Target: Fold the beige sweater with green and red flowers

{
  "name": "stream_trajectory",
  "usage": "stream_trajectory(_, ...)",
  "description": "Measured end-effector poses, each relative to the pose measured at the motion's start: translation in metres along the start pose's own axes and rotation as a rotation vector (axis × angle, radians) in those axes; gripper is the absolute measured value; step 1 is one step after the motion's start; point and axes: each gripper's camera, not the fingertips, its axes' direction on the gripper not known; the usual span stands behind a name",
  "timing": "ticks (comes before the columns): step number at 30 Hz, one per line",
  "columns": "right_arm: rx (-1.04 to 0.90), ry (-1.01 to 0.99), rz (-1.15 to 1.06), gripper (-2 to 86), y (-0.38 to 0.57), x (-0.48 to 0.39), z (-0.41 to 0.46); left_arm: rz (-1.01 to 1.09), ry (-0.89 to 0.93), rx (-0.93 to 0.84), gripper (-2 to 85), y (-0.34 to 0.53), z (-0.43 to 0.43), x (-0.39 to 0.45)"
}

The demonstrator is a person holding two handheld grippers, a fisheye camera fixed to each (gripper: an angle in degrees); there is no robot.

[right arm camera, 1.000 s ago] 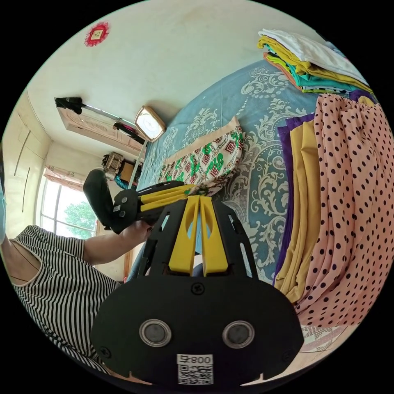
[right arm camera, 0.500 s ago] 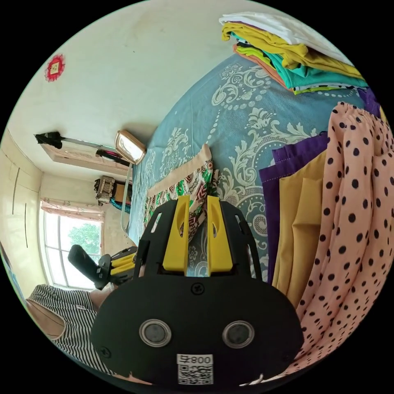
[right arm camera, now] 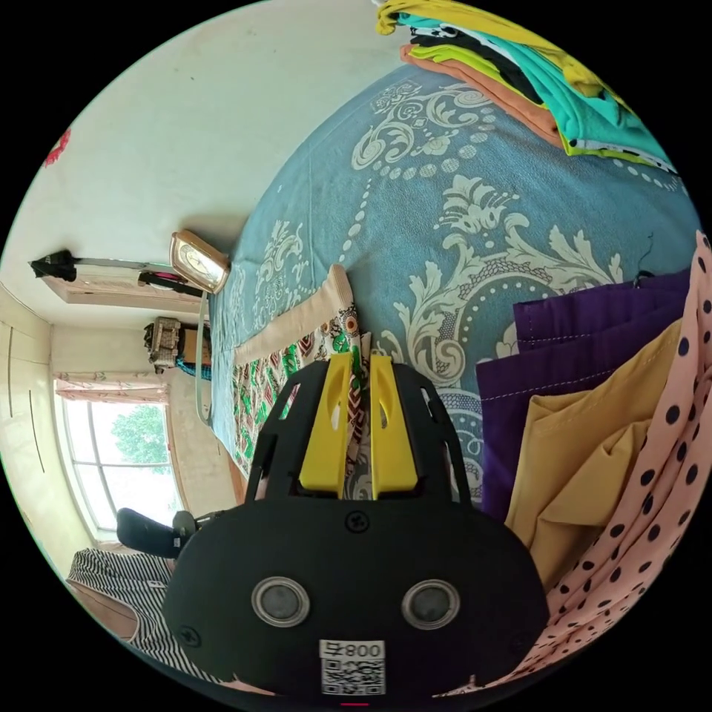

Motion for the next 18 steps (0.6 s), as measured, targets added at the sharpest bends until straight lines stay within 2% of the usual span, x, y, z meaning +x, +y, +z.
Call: stream_trajectory(18,-0.001,-0.008,-0.007,0.9,-0.063,-0.025,0.071,-0.003,0.077,-0.014,1.5,0.013,-0.021,-0.043)
